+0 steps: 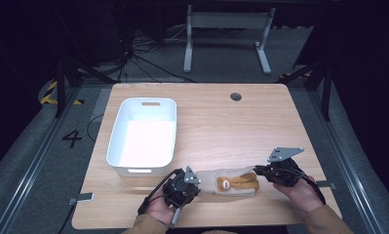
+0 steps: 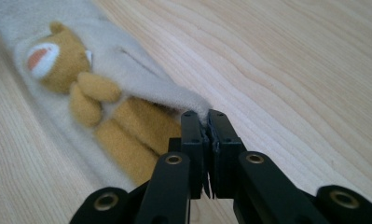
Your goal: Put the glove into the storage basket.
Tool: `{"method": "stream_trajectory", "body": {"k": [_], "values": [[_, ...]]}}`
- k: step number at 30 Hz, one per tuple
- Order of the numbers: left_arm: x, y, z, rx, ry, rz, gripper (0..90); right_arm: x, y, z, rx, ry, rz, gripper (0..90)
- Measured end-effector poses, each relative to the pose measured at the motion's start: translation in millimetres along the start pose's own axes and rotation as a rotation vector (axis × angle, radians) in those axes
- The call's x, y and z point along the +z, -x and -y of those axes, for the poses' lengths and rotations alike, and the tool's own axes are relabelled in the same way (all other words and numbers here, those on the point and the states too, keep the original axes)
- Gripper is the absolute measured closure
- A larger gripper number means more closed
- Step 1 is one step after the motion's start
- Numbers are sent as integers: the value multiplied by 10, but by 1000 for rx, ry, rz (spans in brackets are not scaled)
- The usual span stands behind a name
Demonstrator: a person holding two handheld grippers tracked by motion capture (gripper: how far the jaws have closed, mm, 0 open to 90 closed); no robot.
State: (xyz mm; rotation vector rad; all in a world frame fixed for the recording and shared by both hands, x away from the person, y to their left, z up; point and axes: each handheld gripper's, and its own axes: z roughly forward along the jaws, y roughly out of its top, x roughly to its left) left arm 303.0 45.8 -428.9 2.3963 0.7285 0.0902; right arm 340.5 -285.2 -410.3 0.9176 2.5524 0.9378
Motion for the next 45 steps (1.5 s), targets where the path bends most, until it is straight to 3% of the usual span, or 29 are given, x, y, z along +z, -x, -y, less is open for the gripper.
{"method": "stream_trajectory", "body": {"k": [6, 12, 24, 30, 42, 45], "values": [[28, -14, 3, -12, -27, 11, 873, 37, 14, 31, 14, -29, -7, 854], [-28, -69, 8, -43, 4, -1, 822, 37, 50, 69, 29, -40, -4, 770], [-163, -92, -32, -44, 77, -38, 788, -104, 78, 120, 61, -23, 35, 823], [-164, -96, -87, -36, 96, -28, 722, -154, 36, 116, 48, -5, 45, 832], [-145, -96, -184, -17, 127, -4, 616, -199, 48, 164, 78, 15, 44, 771], [-133, -114, -238, -11, 122, 13, 589, -192, 83, 177, 98, 18, 30, 704]]}}
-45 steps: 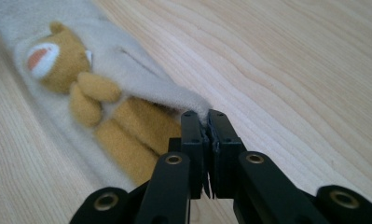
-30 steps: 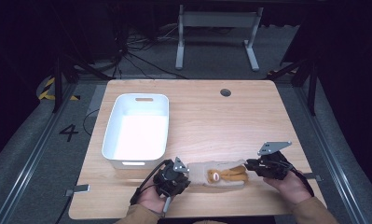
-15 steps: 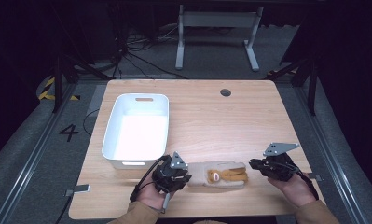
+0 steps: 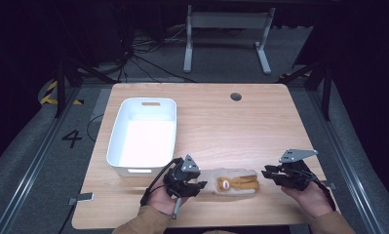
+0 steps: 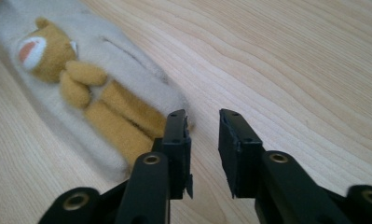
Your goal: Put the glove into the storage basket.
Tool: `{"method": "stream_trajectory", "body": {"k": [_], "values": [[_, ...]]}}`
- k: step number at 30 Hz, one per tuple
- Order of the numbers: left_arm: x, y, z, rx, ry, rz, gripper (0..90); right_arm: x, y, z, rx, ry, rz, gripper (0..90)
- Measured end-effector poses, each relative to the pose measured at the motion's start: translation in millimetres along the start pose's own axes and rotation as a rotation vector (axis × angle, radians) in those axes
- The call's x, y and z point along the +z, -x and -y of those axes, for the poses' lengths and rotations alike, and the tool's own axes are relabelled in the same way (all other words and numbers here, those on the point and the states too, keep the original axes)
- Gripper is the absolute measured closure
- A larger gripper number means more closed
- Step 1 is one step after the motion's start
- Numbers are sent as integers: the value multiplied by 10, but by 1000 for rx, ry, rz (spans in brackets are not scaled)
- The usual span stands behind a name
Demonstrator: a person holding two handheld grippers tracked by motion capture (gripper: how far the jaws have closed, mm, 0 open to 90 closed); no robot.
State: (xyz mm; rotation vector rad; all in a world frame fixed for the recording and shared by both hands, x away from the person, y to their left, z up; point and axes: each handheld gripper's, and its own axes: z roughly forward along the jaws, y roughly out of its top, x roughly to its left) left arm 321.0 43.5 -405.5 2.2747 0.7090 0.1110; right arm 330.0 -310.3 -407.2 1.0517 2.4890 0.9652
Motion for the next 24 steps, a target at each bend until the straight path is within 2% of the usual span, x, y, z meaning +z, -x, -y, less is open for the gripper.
{"method": "stream_trajectory", "body": {"k": [3, 4, 6, 8, 11, 12, 14, 15, 16, 21, 24], "values": [[55, 8, -64, 15, -8, 25, 561, -3, 25, 2, 14, 5, -21, 644], [64, 8, -84, 27, -15, 32, 550, -7, 39, 1, 13, 7, -20, 604], [90, 22, -114, 30, -9, 42, 539, -10, 46, 0, 18, 7, -18, 579], [126, 43, -178, 52, -14, 60, 473, -30, 81, 13, 34, 11, -22, 554], [186, 70, -249, 70, -32, 60, 457, -44, 91, 19, 43, 13, -25, 534], [234, 73, -288, 69, -46, 75, 400, -57, 104, 21, 53, 22, -33, 521], [266, 85, -307, 70, -54, 87, 390, -62, 107, 22, 55, 26, -34, 517], [316, 107, -339, 96, -58, 82, 355, -71, 116, 26, 67, 32, -44, 509], [331, 110, -357, 104, -70, 79, 334, -69, 122, 29, 70, 37, -51, 506], [412, 119, -427, 116, -80, 92, 277, -58, 129, 37, 82, 37, -70, 488], [508, 157, -495, 168, -113, 96, 222, -57, 124, 36, 86, 45, -84, 484]]}}
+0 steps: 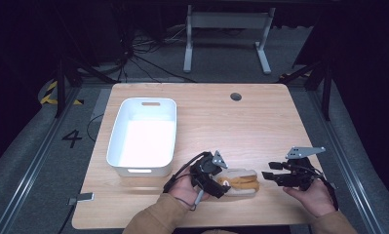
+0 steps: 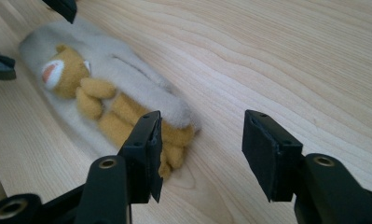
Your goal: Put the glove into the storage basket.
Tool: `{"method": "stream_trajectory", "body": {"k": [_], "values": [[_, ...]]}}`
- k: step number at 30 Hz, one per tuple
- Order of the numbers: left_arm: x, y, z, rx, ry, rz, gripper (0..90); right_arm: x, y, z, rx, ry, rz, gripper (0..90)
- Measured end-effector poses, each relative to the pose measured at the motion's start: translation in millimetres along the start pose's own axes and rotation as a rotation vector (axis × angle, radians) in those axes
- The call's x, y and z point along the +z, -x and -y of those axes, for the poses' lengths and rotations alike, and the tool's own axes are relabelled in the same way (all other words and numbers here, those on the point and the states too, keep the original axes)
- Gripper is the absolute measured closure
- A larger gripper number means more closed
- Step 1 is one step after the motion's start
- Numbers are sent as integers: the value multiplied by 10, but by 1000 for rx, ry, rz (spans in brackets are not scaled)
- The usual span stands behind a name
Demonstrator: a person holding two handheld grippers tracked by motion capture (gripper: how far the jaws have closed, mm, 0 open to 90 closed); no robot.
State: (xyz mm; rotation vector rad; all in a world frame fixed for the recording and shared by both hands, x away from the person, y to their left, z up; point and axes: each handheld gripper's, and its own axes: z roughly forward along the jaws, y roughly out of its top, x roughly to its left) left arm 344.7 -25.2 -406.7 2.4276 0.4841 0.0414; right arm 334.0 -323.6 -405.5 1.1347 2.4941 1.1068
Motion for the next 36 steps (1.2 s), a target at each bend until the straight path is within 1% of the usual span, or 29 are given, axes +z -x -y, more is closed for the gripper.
{"method": "stream_trajectory", "body": {"k": [1, 2, 3, 4, 5, 7, 8, 9, 11, 12, 13, 14, 15, 16, 18, 19, 20, 21, 22, 24, 25, 27, 28, 29, 30, 32, 34, 35, 36], "values": [[23, 1, -17, 11, -1, 1, 212, -1, -1, 2, 2, -1, -3, 484], [57, 6, -40, 17, -13, 6, 202, -1, -3, 4, 2, -3, -4, 484], [57, 6, -40, 17, -13, 6, 192, 1, -5, 10, -2, -5, -3, 487], [122, 3, -76, 30, -29, 15, 177, 1, -8, 15, 0, -8, -7, 493], [150, 3, -91, 29, -42, 19, 165, -1, -8, 22, 2, -11, -10, 498], [198, -1, -114, 45, -52, 5, 146, -8, -12, 35, 5, -12, -11, 498], [198, -1, -114, 45, -52, 5, 129, -13, -15, 40, 10, -13, -13, 498], [254, -9, -139, 44, -71, 21, 103, -20, -13, 47, 14, -14, -14, 500], [278, -20, -146, 40, -74, 28, 60, -25, -12, 51, 16, -12, -16, 500], [308, -35, -154, 41, -74, 34, 60, -30, -18, 56, 22, -11, -14, 500], [325, -45, -158, 40, -74, 36, 40, -36, -14, 65, 20, -8, -15, 498], [364, -68, -168, 36, -87, 39, 36, -39, -13, 69, 21, -10, -14, 497], [364, -68, -168, 36, -87, 39, 28, -39, -13, 69, 21, -10, -14, 497], [393, -82, -174, 35, -98, 42, 28, -41, -16, 72, 25, -11, -13, 497], [438, -91, -186, 50, -113, 29, 20, -42, -19, 84, 32, -12, -10, 495], [476, -88, -197, 54, -137, 35, 8, -48, -14, 98, 30, -14, -11, 495], [476, -88, -197, 54, -137, 35, 5, -48, -14, 98, 30, -14, -11, 495], [518, -76, -206, 60, -157, 30, 0, -55, -12, 111, 39, -13, -12, 494], [536, -73, -210, 67, -163, 27, 0, -61, -9, 116, 43, -13, -13, 494], [552, -68, -212, 66, -168, 22, 0, -68, -11, 119, 49, -15, -11, 494], [564, -71, -216, 76, -169, 17, 0, -72, -12, 123, 52, -13, -13, 493], [587, -75, -221, 76, -173, 12, 0, -78, -14, 130, 55, -8, -13, 492], [615, -76, -221, 72, -184, 14, 0, -81, -14, 132, 54, -9, -15, 492], [615, -76, -221, 72, -184, 14, 0, -81, -14, 132, 54, -9, -15, 492], [649, -73, -217, 74, -200, 15, 0, -83, -14, 137, 58, -10, -14, 490], [680, -73, -215, 79, -216, 8, 0, -83, -12, 138, 62, -11, -13, 488], [690, -76, -214, 81, -220, 6, 0, -82, -8, 139, 62, -8, -14, 488], [715, -79, -205, 79, -233, 0, 0, -85, -3, 138, 67, -4, -20, 489], [716, -78, -204, 85, -233, -2, 0, -89, -3, 138, 72, -5, -23, 489]]}}
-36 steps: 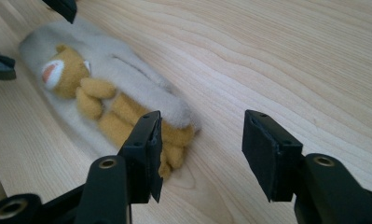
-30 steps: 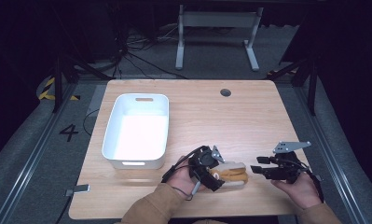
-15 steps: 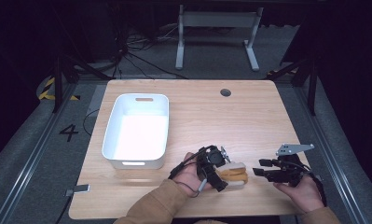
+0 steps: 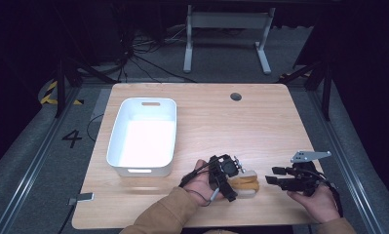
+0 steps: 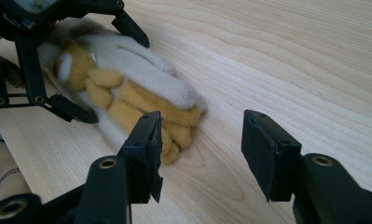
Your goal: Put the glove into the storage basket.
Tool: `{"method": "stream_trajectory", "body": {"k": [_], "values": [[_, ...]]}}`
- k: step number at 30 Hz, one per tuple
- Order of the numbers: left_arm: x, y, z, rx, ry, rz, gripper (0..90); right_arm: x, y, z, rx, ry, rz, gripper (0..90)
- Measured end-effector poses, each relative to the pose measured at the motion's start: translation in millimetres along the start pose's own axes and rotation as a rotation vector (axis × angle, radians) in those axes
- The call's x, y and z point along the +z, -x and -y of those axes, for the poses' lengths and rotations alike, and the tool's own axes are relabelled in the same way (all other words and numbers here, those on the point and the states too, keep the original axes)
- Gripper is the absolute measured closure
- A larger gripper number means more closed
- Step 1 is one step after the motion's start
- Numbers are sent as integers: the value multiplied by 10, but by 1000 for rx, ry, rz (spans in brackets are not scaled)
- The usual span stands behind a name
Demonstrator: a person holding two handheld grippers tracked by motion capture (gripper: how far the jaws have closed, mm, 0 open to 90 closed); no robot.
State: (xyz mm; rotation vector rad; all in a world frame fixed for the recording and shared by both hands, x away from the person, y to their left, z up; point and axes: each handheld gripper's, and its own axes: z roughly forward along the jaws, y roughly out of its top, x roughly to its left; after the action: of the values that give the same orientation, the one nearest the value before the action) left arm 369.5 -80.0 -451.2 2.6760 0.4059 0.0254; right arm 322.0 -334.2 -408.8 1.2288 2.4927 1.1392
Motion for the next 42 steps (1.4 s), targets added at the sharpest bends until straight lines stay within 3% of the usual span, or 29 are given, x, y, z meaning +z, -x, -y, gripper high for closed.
{"method": "stream_trajectory", "body": {"k": [5, 13, 22, 28, 33, 34, 42], "values": [[12, 35, 2, 19, -10, -26, 0, 2, 4, 5, 8, 9, -2, 494], [-1, 33, 9, 20, -9, -25, 29, 27, -1, -5, 14, 7, -8, 499], [-108, 97, 18, 41, 14, -20, 404, 27, 2, -8, 19, 11, -18, 507], [-129, 116, 11, 40, 11, -25, 564, 16, -1, -6, 23, 20, -21, 517], [-130, 116, 1, 38, 14, -23, 646, 15, 11, 2, 30, 22, -20, 530], [-133, 107, -1, 25, 13, -9, 654, 15, 12, 3, 31, 22, -21, 531], [-201, 97, -5, 10, 33, -18, 708, 10, 20, 9, 38, 30, -21, 541]]}}
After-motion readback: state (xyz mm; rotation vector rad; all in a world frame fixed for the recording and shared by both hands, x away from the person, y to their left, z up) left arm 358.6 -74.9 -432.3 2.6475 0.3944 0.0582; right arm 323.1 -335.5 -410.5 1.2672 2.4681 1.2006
